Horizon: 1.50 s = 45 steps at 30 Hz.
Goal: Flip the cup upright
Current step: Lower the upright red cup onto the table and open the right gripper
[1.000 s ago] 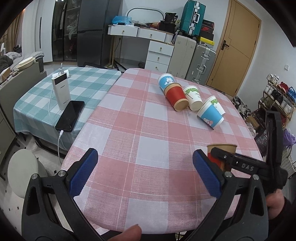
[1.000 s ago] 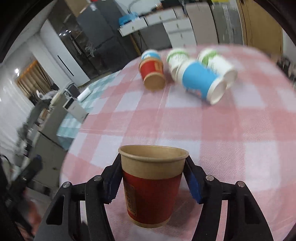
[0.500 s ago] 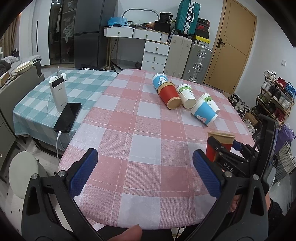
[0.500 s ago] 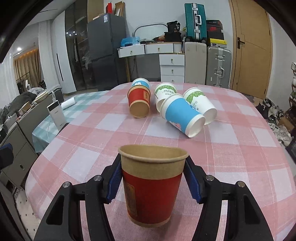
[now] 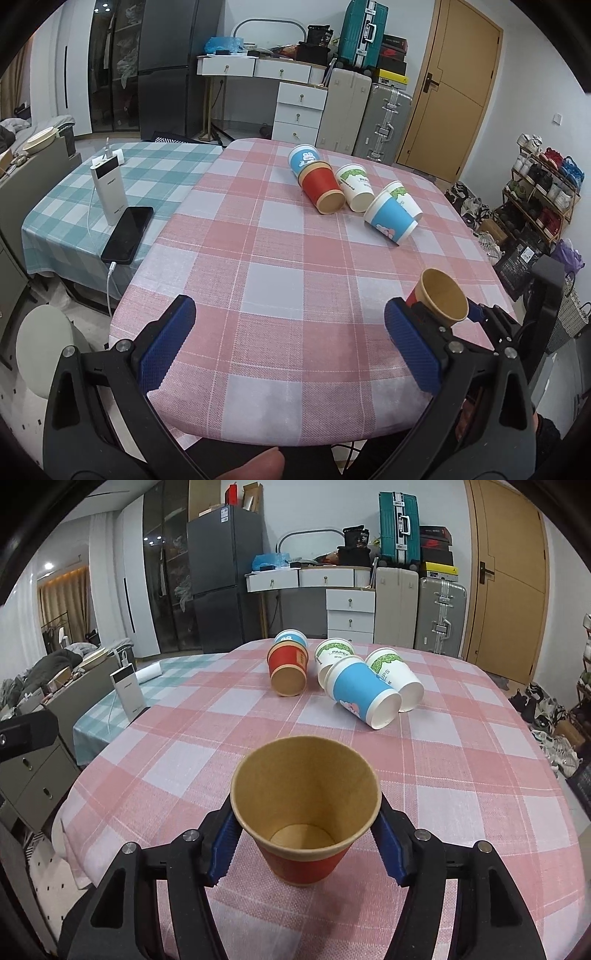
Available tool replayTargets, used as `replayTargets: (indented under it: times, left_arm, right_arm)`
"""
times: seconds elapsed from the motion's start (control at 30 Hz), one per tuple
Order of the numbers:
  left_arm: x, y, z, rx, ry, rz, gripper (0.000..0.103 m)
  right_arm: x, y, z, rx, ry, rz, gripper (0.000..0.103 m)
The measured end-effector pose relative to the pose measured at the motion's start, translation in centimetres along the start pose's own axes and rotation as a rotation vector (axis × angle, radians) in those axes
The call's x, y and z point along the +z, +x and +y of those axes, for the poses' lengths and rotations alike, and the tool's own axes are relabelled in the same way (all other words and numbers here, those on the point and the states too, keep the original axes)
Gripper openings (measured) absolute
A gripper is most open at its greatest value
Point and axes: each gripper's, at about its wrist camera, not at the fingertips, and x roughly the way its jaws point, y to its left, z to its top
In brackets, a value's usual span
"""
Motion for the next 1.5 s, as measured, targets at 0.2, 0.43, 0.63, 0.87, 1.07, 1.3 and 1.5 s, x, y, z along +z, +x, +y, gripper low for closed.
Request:
replayTargets:
  times: [0.2, 0.43, 0.63, 0.87, 1.07, 1.3, 1.5]
  left_arm:
    - [0.1, -0.3, -0.4, 0.004, 0.002, -0.003, 0.102]
    - [-0.1, -0.6, -0.9, 0.007, 0.014, 0.012, 0.102]
    - [-0.3, 0.3, -2.9, -0.031, 0.072, 0.032, 0.102]
    - [-0.1, 1.3, -6.7, -0.069, 0.149, 0.043, 0.102]
    - [0.6, 1.6, -9.0, -0.093, 0.174, 0.045, 0.102]
    - [0.6, 1.6, -10.2, -0.092, 0.202, 0.041, 0.102]
    - [0.4, 1.7, -10.3, -0.082, 0.202, 0.043, 0.102]
  right_arm:
    - [-0.8, -0.3, 0.0, 0.032, 0.004, 0.029, 0.079]
    - [-1.9, -1.9, -0.9, 0.071, 0.014, 0.068, 0.09]
    - [-2.1, -6.3, -2.8, 0.09, 0.069, -0.011, 0.092]
    - [0.6, -10.3, -4.2, 0.044, 0.095, -0.096, 0.099]
    - [1.7, -12.0, -5.3, 0.045, 0.118, -0.124, 0.099]
    - [1.7, -12.4, -5.6, 0.039, 0.124, -0.124, 0.101]
    - [1.7, -12.3, -5.7, 0.043, 0.136, -0.128, 0.102]
